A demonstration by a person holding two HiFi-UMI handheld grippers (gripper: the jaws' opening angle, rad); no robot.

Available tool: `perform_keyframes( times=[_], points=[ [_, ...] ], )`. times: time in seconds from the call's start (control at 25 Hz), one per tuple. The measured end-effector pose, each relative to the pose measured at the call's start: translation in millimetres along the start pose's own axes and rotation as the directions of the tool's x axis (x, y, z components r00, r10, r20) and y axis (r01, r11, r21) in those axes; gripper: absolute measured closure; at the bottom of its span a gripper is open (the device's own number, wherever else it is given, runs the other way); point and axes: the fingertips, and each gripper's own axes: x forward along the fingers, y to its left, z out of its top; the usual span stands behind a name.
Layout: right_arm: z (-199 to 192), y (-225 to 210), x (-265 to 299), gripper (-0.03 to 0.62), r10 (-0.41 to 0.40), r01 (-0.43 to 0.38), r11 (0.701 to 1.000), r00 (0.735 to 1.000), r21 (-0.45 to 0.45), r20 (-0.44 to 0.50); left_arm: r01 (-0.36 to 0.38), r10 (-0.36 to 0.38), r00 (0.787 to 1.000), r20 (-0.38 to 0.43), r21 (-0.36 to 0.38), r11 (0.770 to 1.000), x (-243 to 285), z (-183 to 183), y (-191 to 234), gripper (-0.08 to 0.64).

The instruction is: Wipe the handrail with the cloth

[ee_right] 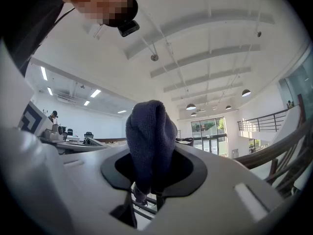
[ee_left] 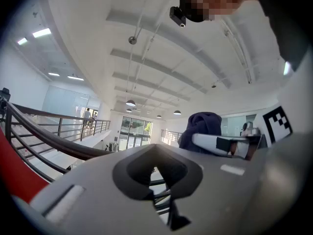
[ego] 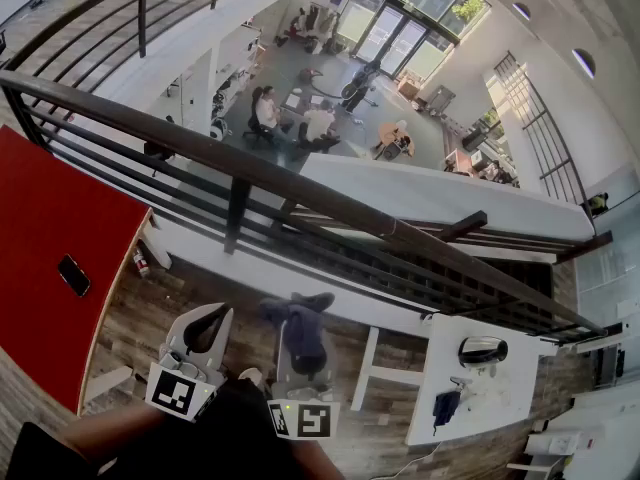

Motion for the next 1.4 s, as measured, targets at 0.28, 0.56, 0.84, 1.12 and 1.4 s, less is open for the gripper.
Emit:
perform_keyframes(
  times=[0.28, 0.56, 0.84, 1.12, 1.4],
  points=[
    [1, -14, -7, 0.472, -0.027, 0.027, 0.999, 1.0, 0.022, 0.009, 0.016, -0.016, 1.0, 0.003, 0.018, 1.0, 10, 3, -5, 0.56],
    [-1, -39, -17, 0.472, -0.058, 0.058, 0.998, 0.998, 0.021, 0.002, 0.032, -0.032, 0.999, 0.003, 0.015, 0.999, 18, 4, -21, 0.56],
    [3, -58, -17, 0.471, -0.039, 0.038, 0.999, 0.999, 0.014, 0.018, 0.033, -0.033, 0.999, -0.006, 0.054, 0.998, 28, 1, -26, 0.56],
    [2, -59, -21, 0.469, 0.038, -0.04, 0.999, 0.998, 0.033, 0.046, -0.034, 0.035, 0.999, -0.021, 0.059, 0.998, 23, -2, -24, 0.56],
    [-10, -72, -22, 0.47, 0.076, -0.077, 0.995, 0.997, 0.066, 0.027, -0.096, 0.099, 0.993, -0.064, 0.056, 0.994, 17, -18, -31, 0.56]
  ],
)
